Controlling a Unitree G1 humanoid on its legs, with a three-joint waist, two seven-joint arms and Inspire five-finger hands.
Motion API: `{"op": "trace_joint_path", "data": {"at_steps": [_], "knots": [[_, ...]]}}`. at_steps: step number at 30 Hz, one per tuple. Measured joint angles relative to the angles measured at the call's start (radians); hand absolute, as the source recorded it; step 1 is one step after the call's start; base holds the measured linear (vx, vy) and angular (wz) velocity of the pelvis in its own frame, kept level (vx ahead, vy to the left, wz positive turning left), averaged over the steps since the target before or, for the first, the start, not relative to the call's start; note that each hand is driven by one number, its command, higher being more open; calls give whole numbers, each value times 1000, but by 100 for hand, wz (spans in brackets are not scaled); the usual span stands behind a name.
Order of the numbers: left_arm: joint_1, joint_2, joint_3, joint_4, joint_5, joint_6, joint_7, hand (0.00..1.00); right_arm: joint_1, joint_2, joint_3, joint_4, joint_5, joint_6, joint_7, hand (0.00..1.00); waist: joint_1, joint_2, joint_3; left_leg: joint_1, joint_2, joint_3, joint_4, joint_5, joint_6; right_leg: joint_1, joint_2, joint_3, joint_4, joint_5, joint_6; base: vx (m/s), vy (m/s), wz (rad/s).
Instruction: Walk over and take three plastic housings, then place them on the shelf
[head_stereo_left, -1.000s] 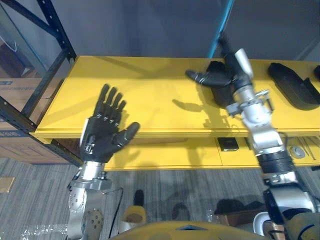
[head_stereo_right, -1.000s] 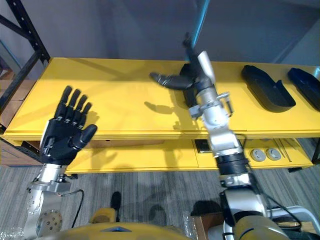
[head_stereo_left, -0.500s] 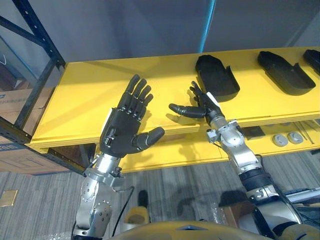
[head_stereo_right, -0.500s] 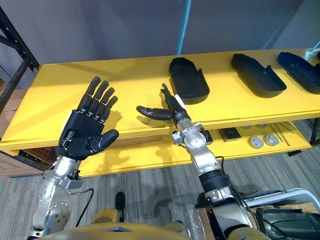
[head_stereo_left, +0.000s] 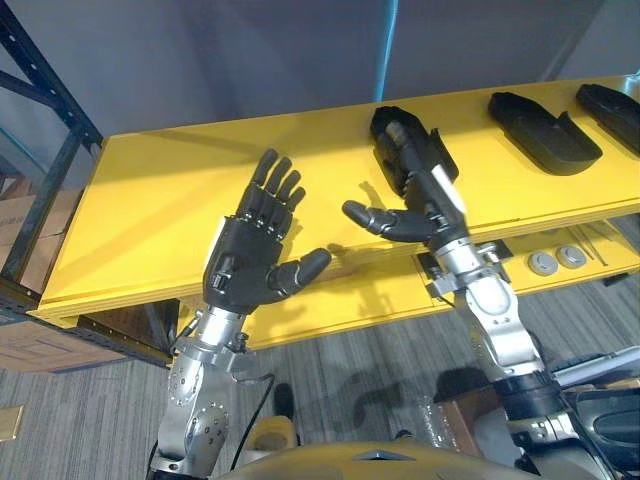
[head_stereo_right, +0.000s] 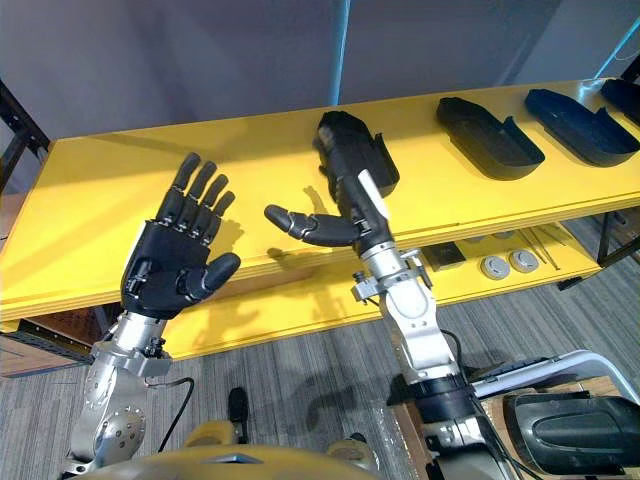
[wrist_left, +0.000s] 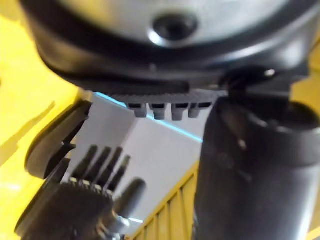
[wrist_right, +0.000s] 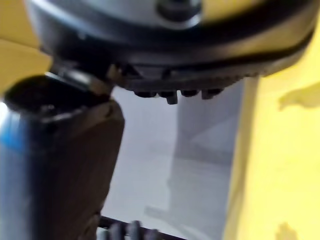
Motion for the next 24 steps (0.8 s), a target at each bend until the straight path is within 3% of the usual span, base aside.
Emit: {"op": "trace_joint_path", "data": {"at_steps": [2,5,13,17,21,23,24], "knots": [[0,-5,1,-2,9,-19,4,100,44,23,-51,-58,9,-26,-4,100,0,-3,-2,8,2,13,-1,-6,0,0,0,11,1,-1,-2,-22,-12,-20],[5,-18,-15,-50,6,-33,0,100,186,108,-157,-166,11,-77,-61,100,-31,-12,-5,29,8,51,-2,-21,-9,-6,0,44,4,-2,-4,-5,-9,-34],[-2,-15,-256,-80,-2,-27,-27,100,654,270,-290,-224,43,-82,-242,100,-184,-13,-22,67,26,244,-1,-56,-14,-115,9,246,13,16,-9,25,10,-72],[-135,-2,-346,15,7,-12,9,100,775,274,-370,-224,54,-90,-256,100,-264,-12,-28,96,47,355,0,-78,-30,-159,37,355,8,39,-5,47,-9,-78],[-258,4,-374,86,36,-10,141,100,774,263,-408,-224,68,-138,-243,100,-296,-7,-30,97,60,429,4,-90,-39,-205,66,435,-5,67,-8,19,-27,-62],[-290,6,-367,117,60,-10,204,100,758,256,-401,-222,141,-142,-198,100,-289,-16,-25,72,55,329,76,-165,-39,-211,74,467,-2,72,-17,3,-27,-61],[-284,15,-349,121,70,-9,242,100,735,245,-380,-215,174,-142,-164,100,-261,-18,-22,32,29,159,179,-253,-28,-215,88,514,-1,71,-29,-19,11,-115]]}}
